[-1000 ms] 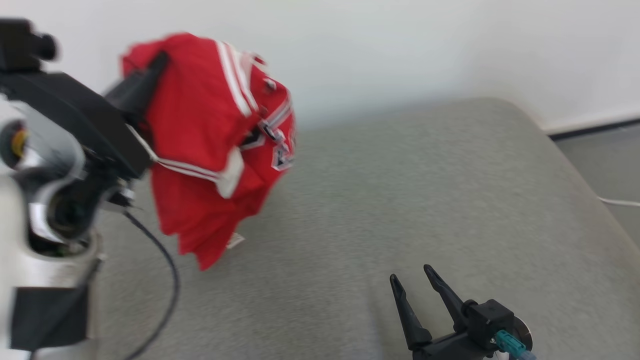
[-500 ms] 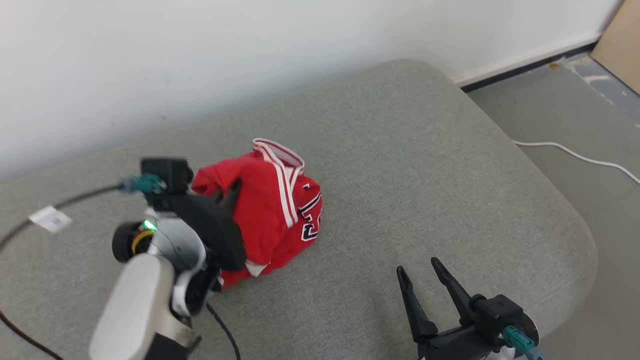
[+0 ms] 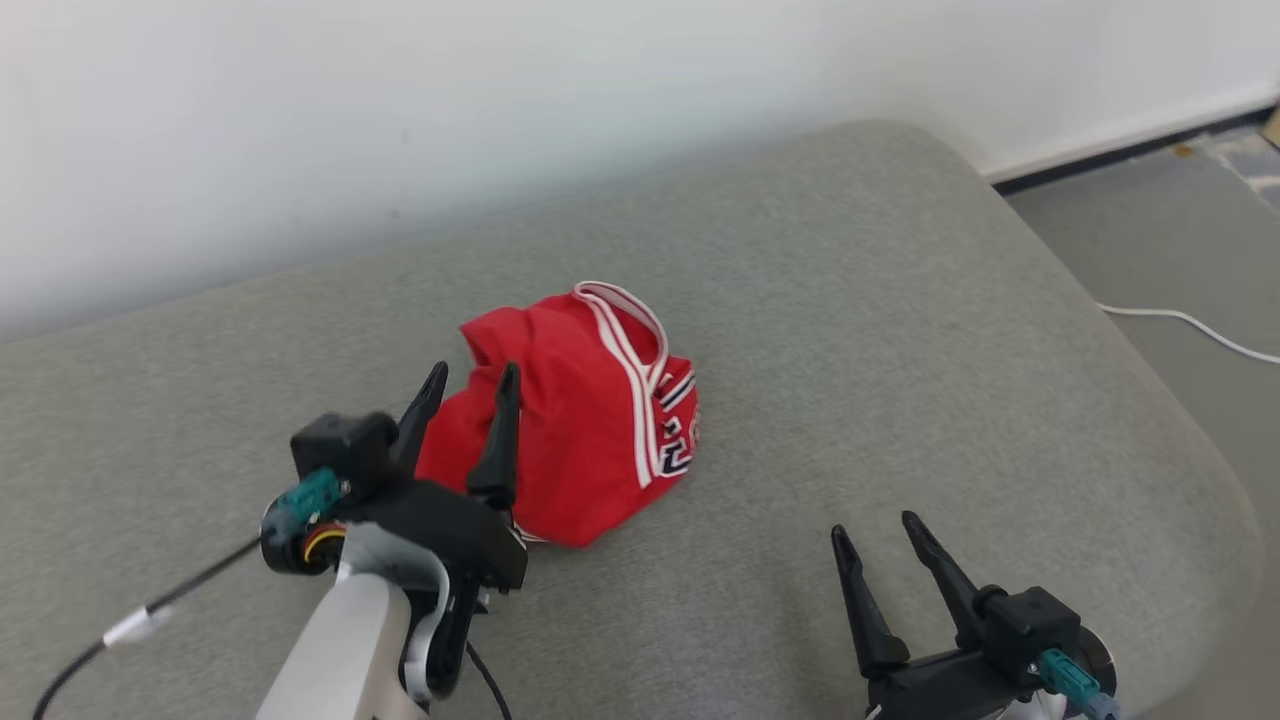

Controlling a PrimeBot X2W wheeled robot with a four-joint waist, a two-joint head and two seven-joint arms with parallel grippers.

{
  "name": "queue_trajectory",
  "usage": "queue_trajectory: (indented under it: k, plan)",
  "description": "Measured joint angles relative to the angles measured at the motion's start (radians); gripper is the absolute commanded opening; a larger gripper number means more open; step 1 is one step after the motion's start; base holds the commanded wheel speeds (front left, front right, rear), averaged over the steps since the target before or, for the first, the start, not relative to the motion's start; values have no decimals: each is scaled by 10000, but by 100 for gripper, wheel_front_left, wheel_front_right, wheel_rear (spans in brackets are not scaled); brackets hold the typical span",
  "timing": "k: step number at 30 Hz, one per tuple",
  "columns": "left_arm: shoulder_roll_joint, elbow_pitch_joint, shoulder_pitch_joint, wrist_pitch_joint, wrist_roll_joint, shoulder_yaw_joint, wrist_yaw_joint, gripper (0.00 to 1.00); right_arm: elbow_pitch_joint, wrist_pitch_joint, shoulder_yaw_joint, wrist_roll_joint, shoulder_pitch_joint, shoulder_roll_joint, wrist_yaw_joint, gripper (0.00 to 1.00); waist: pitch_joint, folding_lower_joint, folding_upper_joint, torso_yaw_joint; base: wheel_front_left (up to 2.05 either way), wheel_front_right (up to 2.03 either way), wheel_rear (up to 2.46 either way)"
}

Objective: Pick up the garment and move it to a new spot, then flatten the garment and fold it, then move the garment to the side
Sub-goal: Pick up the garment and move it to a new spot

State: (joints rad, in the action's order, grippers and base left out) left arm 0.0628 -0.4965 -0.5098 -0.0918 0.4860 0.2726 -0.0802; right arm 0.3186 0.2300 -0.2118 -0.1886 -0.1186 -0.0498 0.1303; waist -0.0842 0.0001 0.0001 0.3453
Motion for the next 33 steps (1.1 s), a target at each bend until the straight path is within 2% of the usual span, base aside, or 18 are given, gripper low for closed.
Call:
queue_trajectory:
  k: [6, 13, 18, 27, 33]
  plan:
    - [221, 568, 1177, -1501, -516, -104, 188, 100, -316, -253, 520, 368, 302, 0, 2, 100, 413, 0, 0, -926, 0, 0, 0]
    - [828, 1639, 3033, -1708, -1108, -779, 449, 100, -560, -453, 1066, 690, 638, 4, 0, 100, 827, -1, 0, -1839, 0, 0, 0]
    - [949, 2320, 4318, -1708, -1469, -1254, 362, 100, -692, -502, 1432, 759, 852, -2, 2, 100, 1108, -1, -1, -2426, 0, 0, 0]
    - [767, 3020, 5912, -1708, -1787, -2226, 169, 100, -606, -554, 1883, 851, 1399, 0, 0, 100, 1612, -2, -1, -3047, 0, 0, 0]
    - [531, 3363, 6230, -1708, -1983, -2658, -54, 100, -685, -625, 2000, 863, 1618, 0, 0, 100, 1758, -2, -1, -3199, 0, 0, 0]
